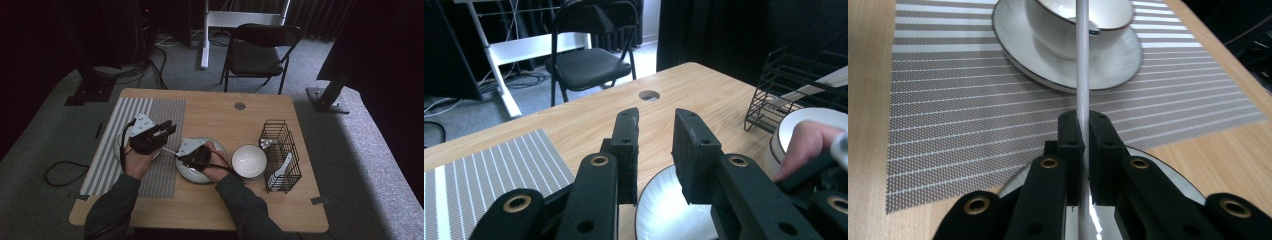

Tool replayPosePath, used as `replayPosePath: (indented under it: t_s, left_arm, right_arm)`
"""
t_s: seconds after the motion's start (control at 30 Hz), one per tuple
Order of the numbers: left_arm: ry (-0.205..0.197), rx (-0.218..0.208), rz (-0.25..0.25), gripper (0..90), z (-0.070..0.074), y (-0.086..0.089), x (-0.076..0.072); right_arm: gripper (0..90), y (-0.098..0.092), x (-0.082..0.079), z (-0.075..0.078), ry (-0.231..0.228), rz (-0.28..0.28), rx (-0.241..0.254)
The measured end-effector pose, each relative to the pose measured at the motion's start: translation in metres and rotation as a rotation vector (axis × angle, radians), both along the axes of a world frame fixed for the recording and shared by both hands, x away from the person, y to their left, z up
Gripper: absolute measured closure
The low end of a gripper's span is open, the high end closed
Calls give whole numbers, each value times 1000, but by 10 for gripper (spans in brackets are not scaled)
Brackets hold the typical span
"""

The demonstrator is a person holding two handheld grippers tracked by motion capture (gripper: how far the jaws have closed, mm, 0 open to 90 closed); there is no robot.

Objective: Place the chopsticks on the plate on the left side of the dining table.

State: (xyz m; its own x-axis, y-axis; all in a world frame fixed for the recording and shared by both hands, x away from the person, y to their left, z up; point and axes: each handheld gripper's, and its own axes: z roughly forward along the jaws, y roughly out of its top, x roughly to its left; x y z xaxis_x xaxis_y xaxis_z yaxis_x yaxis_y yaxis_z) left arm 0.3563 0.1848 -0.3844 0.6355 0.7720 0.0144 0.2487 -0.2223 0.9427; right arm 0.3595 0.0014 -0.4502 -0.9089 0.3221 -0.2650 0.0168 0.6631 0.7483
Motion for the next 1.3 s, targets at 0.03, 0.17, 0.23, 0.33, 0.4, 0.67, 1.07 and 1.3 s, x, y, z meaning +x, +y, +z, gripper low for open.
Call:
replayPosePath:
  t_s: [0.03,0.17,0.23,0.33,0.4,0.67,1.07,1.3]
  left_arm:
    - [-2,0,2,730,1,1,1]
    - [-3,-8,12,730,3,4,2]
    - [-2,-10,16,731,4,6,2]
    - [-2,-20,22,731,5,10,2]
    - [-3,-25,27,731,6,11,2]
    - [1,-40,34,731,5,16,3]
    - [5,-43,35,732,3,16,3]
    - [7,-42,33,732,2,15,3]
  right_arm:
    - [858,3,-1,-1,-2,10,-8]
    - [858,17,-1,-5,-7,40,-37]
    - [859,24,-1,-7,-10,52,-50]
    - [858,33,1,-9,-8,69,-65]
    - [858,38,2,-11,-5,81,-72]
    - [858,62,8,-19,12,104,-112]
    - [856,79,17,-30,27,118,-154]
    - [852,85,21,-32,21,145,-175]
